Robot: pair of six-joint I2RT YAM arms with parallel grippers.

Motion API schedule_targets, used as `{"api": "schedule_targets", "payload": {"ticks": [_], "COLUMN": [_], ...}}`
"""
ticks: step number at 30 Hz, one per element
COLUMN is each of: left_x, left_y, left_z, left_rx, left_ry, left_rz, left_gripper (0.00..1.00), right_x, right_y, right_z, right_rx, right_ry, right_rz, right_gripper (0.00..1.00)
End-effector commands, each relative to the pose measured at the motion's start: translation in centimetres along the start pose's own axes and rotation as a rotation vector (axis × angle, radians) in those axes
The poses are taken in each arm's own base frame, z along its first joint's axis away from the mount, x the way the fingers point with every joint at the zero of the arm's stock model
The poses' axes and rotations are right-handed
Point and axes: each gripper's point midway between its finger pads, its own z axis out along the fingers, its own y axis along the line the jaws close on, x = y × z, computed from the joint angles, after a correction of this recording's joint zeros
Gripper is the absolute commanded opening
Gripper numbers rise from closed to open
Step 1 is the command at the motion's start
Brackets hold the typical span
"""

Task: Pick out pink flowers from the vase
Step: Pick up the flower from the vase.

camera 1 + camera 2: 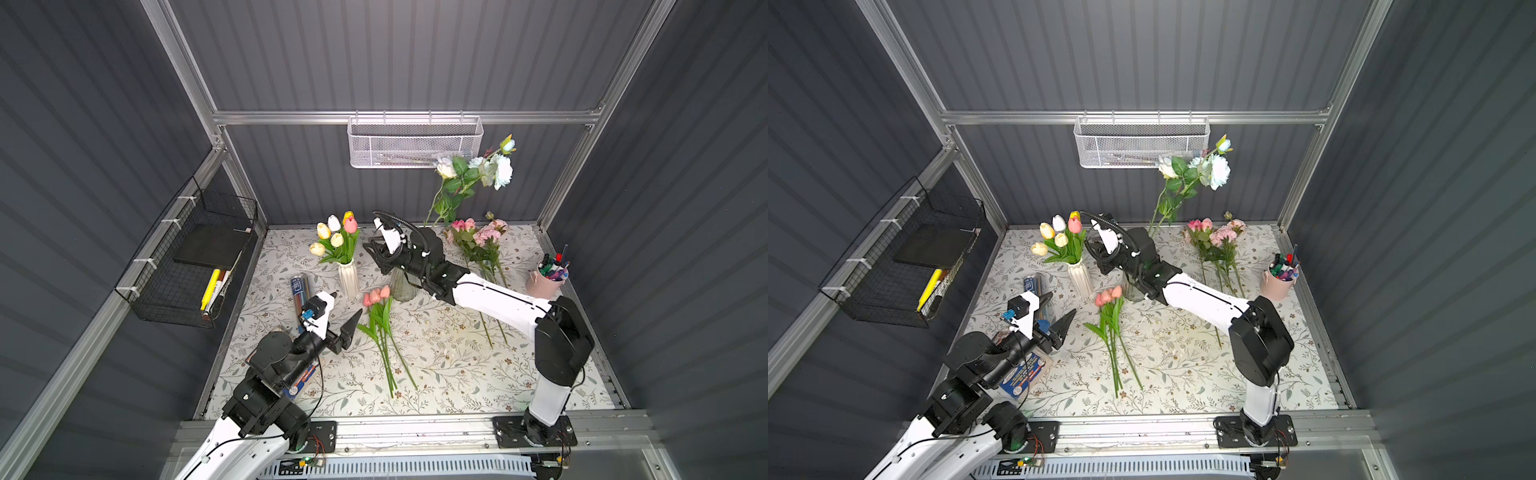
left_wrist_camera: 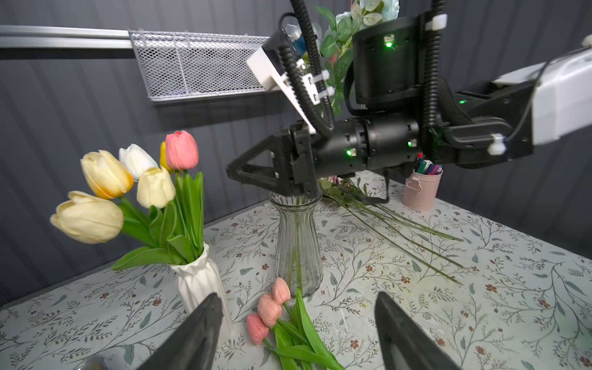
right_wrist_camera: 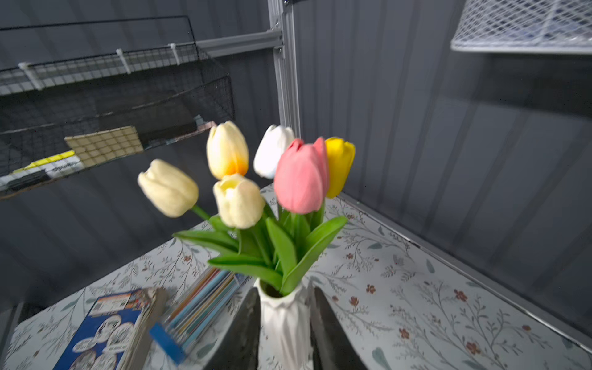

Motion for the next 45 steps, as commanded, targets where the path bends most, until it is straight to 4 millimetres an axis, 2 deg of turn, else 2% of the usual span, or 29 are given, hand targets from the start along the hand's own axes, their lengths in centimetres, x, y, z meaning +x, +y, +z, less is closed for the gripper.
{"api": "schedule_targets", "payload": {"ticks": [1, 8, 24, 37, 39, 45], "left_x": [-0.5, -1.6, -1.8, -1.7, -1.6, -1.7], "left_y": [-0.3, -0.4, -0.6, -0.7, -0.7, -0.7], "left_z": [-0.1, -1.2, -1.2, -1.2, -1.2, -1.3], "left_rx": [0.018, 0.018, 0.033, 0.040, 0.040, 0.038], "left_ry": [-0.022, -0.095, -0.100, -0.098, -0.096, -0.097], "left_rz": [0.019, 0.021, 0.024, 0.021, 0.021, 0.021], "left_gripper": [0.76, 0.77, 0.77, 0.77, 0.78, 0.78], "right_x": [-2.1, -0.9, 0.5, 1.5, 1.7, 1.2], "right_y": [0.9, 0.5, -0.1, -0.4, -0.4, -0.2], "right_z": [1.2, 3.4, 5.5, 6.4, 6.5, 6.6], "right_rx": [-0.074, -0.100, -0.097, -0.094, -0.095, -0.105], "right_ry": [-0.093, -0.069, -0.029, 0.018, 0.021, 0.011], "right_rz": [-0.056, -0.059, -0.011, 0.010, 0.011, 0.017], "right_gripper": [0.26, 0.23, 0.25, 0.27, 0.25, 0.09]}}
